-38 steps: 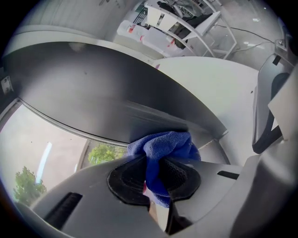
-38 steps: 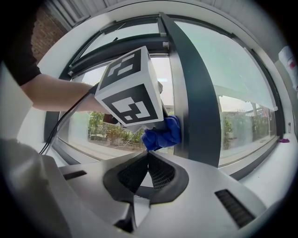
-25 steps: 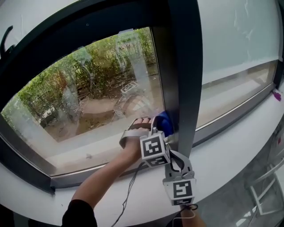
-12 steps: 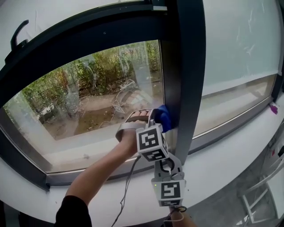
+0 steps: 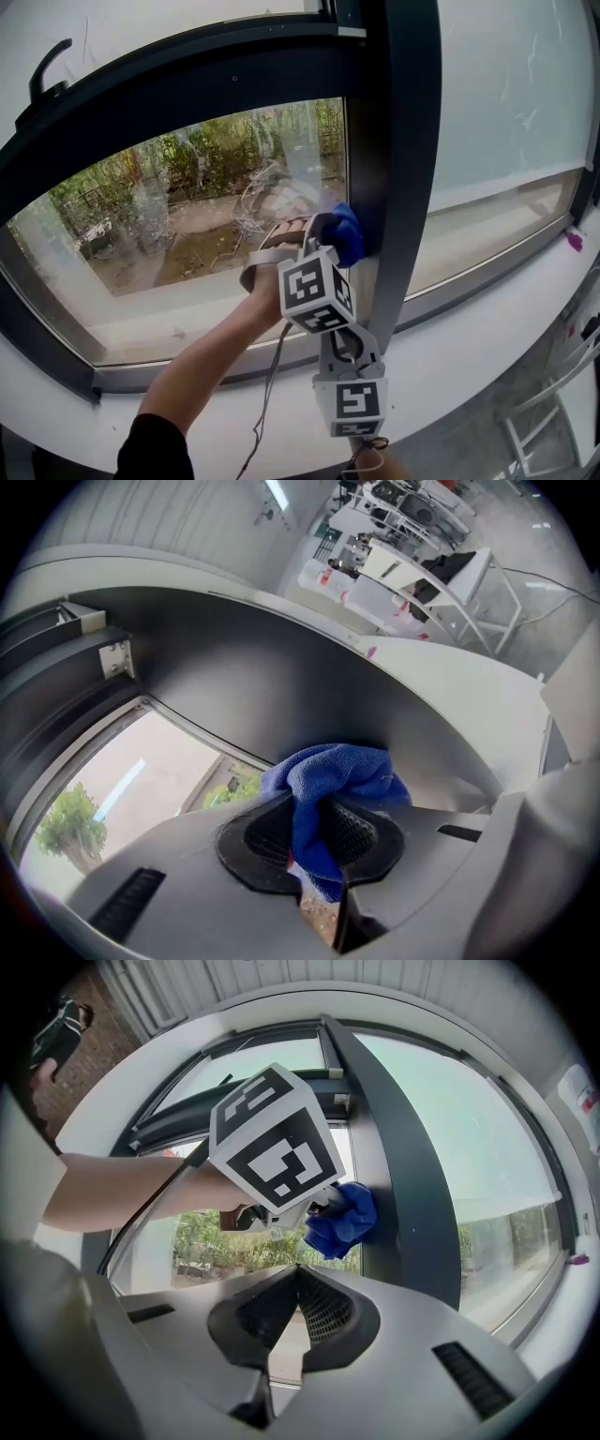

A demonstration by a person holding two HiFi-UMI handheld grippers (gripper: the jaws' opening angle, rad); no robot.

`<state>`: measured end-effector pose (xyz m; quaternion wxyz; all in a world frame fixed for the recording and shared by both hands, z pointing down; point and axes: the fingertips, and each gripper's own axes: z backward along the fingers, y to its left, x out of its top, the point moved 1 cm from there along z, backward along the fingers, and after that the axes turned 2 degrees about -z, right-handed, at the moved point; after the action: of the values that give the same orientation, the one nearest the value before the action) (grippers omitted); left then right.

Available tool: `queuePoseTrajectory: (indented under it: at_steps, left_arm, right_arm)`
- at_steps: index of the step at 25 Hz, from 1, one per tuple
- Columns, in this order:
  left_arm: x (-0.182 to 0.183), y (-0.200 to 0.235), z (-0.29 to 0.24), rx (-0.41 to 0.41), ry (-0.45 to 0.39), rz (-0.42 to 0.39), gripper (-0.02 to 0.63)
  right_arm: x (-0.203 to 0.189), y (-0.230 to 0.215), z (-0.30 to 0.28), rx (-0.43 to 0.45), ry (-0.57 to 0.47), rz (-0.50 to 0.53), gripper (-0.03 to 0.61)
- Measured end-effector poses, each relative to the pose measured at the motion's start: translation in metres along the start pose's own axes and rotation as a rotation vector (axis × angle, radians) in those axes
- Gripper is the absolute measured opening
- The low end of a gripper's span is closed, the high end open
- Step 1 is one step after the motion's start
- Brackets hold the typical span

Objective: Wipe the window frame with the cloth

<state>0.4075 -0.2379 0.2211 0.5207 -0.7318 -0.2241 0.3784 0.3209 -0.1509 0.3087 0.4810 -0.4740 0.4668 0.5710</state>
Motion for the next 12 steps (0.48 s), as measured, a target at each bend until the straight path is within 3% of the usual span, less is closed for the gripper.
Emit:
queuePoseTrajectory:
  at_steps: [9, 12]
  left_arm:
    - [0.012, 0.036, 0.009, 0.105, -0.066, 0.100, 0.061]
    - [0.018, 0.051, 0.012, 0.148, -0.101, 0.131, 0.061]
  right_arm:
    - [0.029, 0.001, -0.007, -0.024, -0.016, 0.029, 0.006]
    - [0.038, -0.004, -0.012, -0.030, -0.033, -0.018, 0.006]
